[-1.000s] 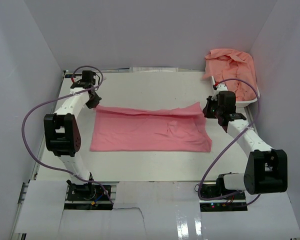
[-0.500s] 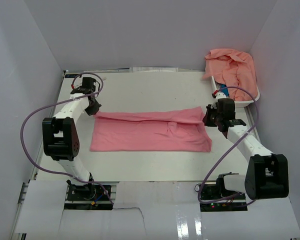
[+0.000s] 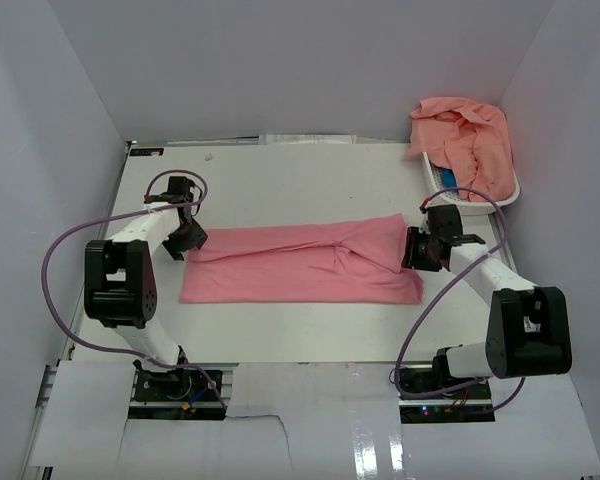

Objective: Fold and stack the t-shirts
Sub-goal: Fold the other side of the tshirt into a rectangle

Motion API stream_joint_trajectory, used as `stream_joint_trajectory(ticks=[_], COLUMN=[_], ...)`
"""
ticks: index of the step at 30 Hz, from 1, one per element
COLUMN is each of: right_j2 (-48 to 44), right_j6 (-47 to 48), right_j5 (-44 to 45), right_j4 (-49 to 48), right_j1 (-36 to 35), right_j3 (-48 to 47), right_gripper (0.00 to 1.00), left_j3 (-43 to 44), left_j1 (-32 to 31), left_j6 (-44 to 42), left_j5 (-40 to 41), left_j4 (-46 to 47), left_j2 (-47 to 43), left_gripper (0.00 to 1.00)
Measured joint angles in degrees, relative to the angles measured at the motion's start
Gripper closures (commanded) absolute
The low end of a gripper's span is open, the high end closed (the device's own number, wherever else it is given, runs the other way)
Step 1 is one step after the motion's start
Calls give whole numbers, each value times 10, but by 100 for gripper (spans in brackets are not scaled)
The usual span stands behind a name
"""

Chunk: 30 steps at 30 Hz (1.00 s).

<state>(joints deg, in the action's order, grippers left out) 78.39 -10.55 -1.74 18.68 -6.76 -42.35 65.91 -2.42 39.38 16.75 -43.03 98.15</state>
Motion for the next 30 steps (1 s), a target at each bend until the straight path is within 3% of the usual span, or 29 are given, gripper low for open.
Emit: stream_joint_trajectory(ticks=[2,8,12,17,26,30], right_j2=[-5,-61,-78,4,181,240], right_j6=[-3,-11,-13,-15,-16,-14], right_j5=[12,31,-10,-93,-160,-172], right_j4=[8,7,-32,-64,-59,-45], right_j1=[0,0,0,-5,-36,-53], right_j3=[0,-16,-40,-102,-212,-282], right_gripper=[48,43,42,44,47,47], left_j3=[-2,14,75,143,230,268], left_j1=[0,0,1,-12,-141,-170], left_j6=[4,17,11,-14,-44,-43], left_j5=[5,39,53,23,-52,-93], left_j4=[-3,-28,-33,-11,17,25], left_j2=[-7,-44,-59,-45,84,136], left_gripper=[20,10,10,10,10,10])
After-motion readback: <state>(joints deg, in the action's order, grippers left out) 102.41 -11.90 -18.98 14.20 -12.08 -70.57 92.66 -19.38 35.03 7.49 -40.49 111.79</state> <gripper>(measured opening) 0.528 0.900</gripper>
